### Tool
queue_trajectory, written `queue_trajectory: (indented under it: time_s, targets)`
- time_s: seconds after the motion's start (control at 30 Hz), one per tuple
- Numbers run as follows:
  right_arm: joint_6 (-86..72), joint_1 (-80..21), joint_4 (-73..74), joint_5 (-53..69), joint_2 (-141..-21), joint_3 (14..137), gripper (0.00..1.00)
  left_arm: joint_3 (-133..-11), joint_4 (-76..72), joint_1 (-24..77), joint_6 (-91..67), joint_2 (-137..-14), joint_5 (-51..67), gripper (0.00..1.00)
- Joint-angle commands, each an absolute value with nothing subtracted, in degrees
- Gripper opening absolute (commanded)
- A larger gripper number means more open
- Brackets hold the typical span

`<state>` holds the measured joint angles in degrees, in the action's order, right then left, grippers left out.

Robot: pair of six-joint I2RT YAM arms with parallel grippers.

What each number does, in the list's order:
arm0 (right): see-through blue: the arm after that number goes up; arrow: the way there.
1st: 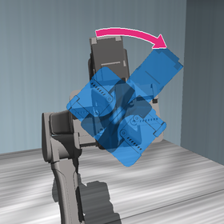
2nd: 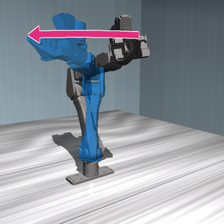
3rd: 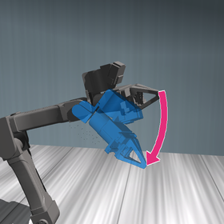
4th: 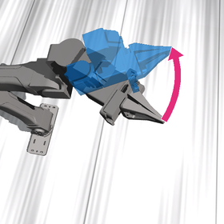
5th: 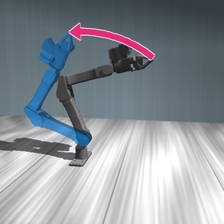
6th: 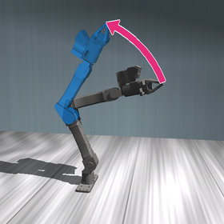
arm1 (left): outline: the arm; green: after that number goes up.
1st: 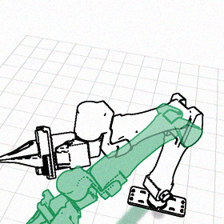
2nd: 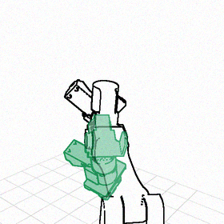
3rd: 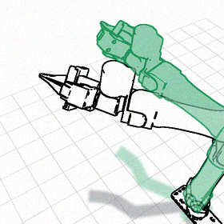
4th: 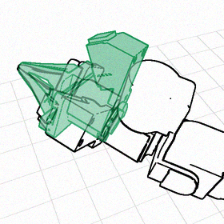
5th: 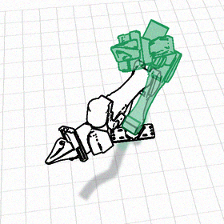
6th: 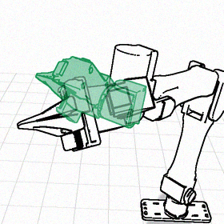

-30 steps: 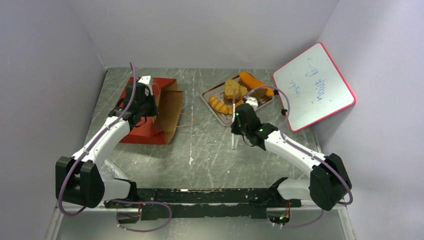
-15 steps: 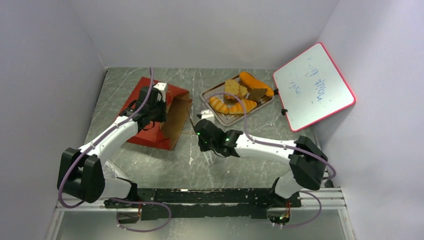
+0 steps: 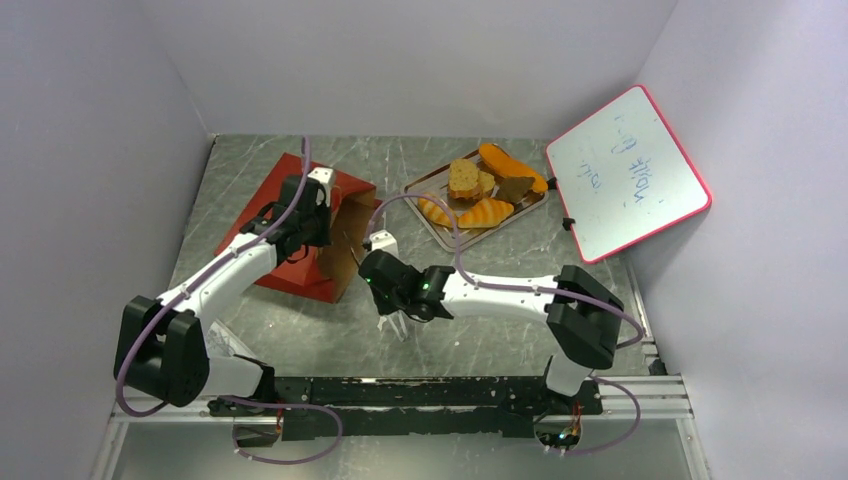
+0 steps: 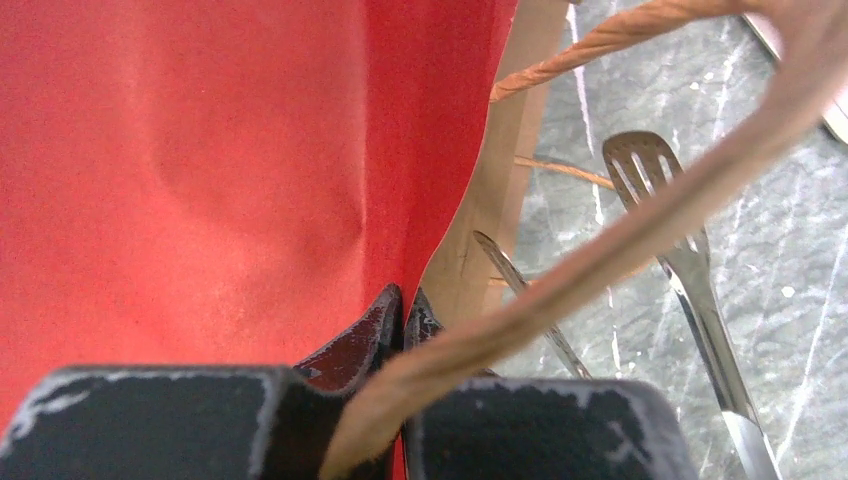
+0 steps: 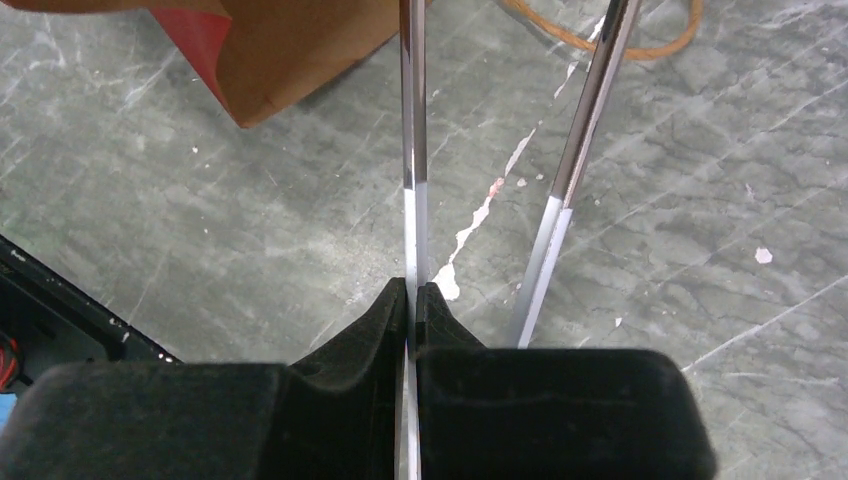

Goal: Take the fake bread out of the paper bag
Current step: Pick up the paper bag from the center of the board, then place the paper bag at the center of the board.

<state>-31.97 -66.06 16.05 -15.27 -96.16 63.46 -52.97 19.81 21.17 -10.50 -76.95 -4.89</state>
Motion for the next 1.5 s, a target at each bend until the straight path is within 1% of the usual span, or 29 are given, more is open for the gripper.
queue_trajectory:
  time_s: [0.0, 0.17, 0.47, 0.67, 0.77, 0.9, 1.07, 1.17, 1.33, 1.47]
  targets:
    - [-31.8, -66.7, 15.62, -17.5, -92.4, 64.19, 0.0, -57.64, 21.47, 21.45, -12.58, -74.01, -11.21, 0.07]
    - [-32.44, -68.57, 18.45, -20.47, -87.35, 63.68, 0.0, -65.37, 21.35, 21.43, -14.93, -72.97, -15.12, 0.07]
    - [-36.23, -73.61, 23.0, -27.13, -76.22, 59.97, 0.0, -79.91, 23.83, 21.36, -15.65, -77.3, -20.34, 0.07]
    - [-38.44, -76.79, 26.2, -30.25, -71.62, 59.11, 0.0, -83.14, 23.22, 20.58, -14.48, -79.98, -22.46, 0.07]
    - [-39.63, -78.27, 28.16, -31.18, -70.19, 58.56, 0.0, -83.32, 22.49, 18.88, -15.24, -80.83, -21.41, 0.07]
    - [-40.54, -78.42, 27.76, -31.11, -71.22, 56.41, 0.0, -83.62, 20.86, 16.82, -18.21, -80.2, -17.69, 0.07]
    - [-40.13, -78.4, 24.39, -31.46, -75.68, 54.79, 0.0, -85.7, 21.14, 14.33, -20.47, -78.87, -13.93, 0.07]
    - [-38.8, -76.59, 21.74, -30.5, -78.81, 54.8, 0.0, -85.26, 21.27, 11.6, -23.59, -77.72, -10.84, 0.07]
    - [-35.65, -70.4, 15.2, -25.84, -84.47, 54.32, 0.0, -79.46, 18.93, 4.9, -28.11, -74.49, -2.27, 0.07]
    - [-33.22, -66.32, 11.59, -22.77, -89.45, 56.68, 0.0, -74.47, 15.53, -0.69, -32.52, -72.68, 6.45, 0.07]
